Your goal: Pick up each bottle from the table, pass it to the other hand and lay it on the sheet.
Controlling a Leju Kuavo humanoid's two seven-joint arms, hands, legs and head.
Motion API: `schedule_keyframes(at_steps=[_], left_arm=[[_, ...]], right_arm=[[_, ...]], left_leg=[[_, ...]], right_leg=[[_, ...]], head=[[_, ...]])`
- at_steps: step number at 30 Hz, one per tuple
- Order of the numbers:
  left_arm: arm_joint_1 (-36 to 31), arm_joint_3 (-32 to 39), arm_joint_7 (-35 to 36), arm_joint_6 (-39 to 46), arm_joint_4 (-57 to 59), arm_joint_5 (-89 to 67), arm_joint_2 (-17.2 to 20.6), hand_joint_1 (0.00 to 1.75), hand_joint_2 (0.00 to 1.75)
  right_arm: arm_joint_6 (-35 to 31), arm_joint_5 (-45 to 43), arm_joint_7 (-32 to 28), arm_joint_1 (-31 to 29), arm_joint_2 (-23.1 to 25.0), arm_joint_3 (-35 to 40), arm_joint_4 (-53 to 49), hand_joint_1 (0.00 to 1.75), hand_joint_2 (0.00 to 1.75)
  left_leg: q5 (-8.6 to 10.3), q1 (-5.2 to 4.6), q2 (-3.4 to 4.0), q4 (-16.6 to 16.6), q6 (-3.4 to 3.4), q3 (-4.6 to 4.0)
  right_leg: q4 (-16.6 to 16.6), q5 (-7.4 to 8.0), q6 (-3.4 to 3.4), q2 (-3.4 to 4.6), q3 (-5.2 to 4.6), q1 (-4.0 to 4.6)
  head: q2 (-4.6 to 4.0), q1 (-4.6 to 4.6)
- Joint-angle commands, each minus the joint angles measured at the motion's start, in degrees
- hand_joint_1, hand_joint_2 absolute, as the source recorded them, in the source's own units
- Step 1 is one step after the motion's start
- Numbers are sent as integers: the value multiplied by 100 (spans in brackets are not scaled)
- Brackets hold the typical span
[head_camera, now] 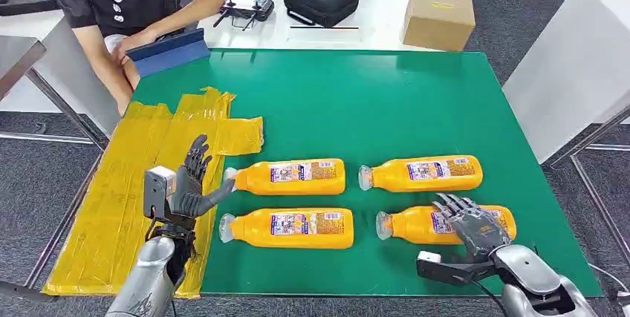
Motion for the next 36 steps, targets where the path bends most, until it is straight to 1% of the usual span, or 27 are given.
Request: schedule_keyframes(at_steps=[1, 3, 6, 9, 12, 24, 25, 27, 28, 29, 34, 35, 36], left_arm=[[-167, 69, 39, -6, 362, -34, 51, 0, 175], [-147, 80, 48, -13, 331, -35, 52, 0, 175], [-144, 82, 61, -26, 318, -42, 51, 0, 175], [-155, 73, 74, -51, 313, -44, 53, 0, 175], [-142, 63, 87, -58, 317, -52, 45, 0, 175], [-134, 63, 86, -52, 341, -53, 44, 0, 175], [-136, 59, 86, -53, 343, -54, 43, 0, 175], [-182, 25, 78, -73, 389, -50, 27, 0, 175], [-196, 25, 78, -72, 386, -49, 20, 0, 175], [-196, 25, 78, -72, 386, -49, 20, 0, 175], [-223, 23, 93, -86, 381, -48, 25, 0, 175], [-226, 24, 98, -85, 390, -50, 25, 0, 175], [-230, 23, 99, -85, 392, -50, 23, 0, 175]], right_arm=[[-38, 178, 118, -74, 232, -67, 418, 0, 175], [-61, 208, 139, -183, 237, -165, 595, 0, 175], [-81, 227, 134, -233, 222, -245, 725, 0, 175], [-104, 238, 139, -227, 145, -348, 760, 0, 175], [-150, 265, 140, -223, 166, -493, 828, 0, 175], [-157, 272, 135, -239, 186, -502, 846, 0, 175], [-162, 275, 134, -237, 194, -510, 856, 0, 175], [-214, 257, 25, -300, 85, -646, 1048, 0, 175], [-234, 263, -3, -369, 105, -646, 1167, 0, 175], [-234, 263, -3, -369, 105, -646, 1167, 0, 175], [-211, 274, -23, -343, 139, -616, 1254, 0, 175], [-193, 279, -32, -331, 130, -608, 1248, 5, 175], [-196, 278, -31, -313, 125, -614, 1252, 87, 175]], left_leg=[[-12, 8, 5, -6, -29, 35], [-6, 5, 6, -5, -18, 22], [-8, 5, 7, -6, -22, 27], [-8, 5, 4, -4, -20, 26], [-6, 3, 0, -6, -18, 23], [-9, 1, 3, -6, -21, 28], [-4, 0, 1, -3, -12, 16], [-13, 3, 5, -6, -26, 35], [-4, 1, 0, -4, -13, 17], [-10, 2, 0, -3, -23, 30], [-5, 2, 0, -4, -16, 20], [-9, 4, -2, -4, -22, 28], [-8, 5, -3, -4, -21, 27]], right_leg=[[-11, -9, -18, 1, 36, 7], [-9, -3, -11, 1, 23, 5], [-11, -4, -13, 2, 29, 5], [-10, -5, -13, 1, 29, 4], [-11, -4, -12, -2, 27, 2], [-10, -6, -14, 2, 32, 1], [-8, -2, -9, 1, 20, 0], [-11, -8, -18, 4, 39, 2], [-8, -2, -9, 0, 22, 0], [-10, -8, -15, -2, 35, 2], [-9, -3, -11, -1, 24, 1], [-11, -7, -15, -4, 34, 3], [-12, -5, -14, -4, 34, 5]], head=[[0, 0], [0, 0], [0, 0], [0, 0], [0, 0], [0, 0], [0, 0], [0, 0], [0, 0], [0, 0], [0, 0], [0, 0], [0, 0]])
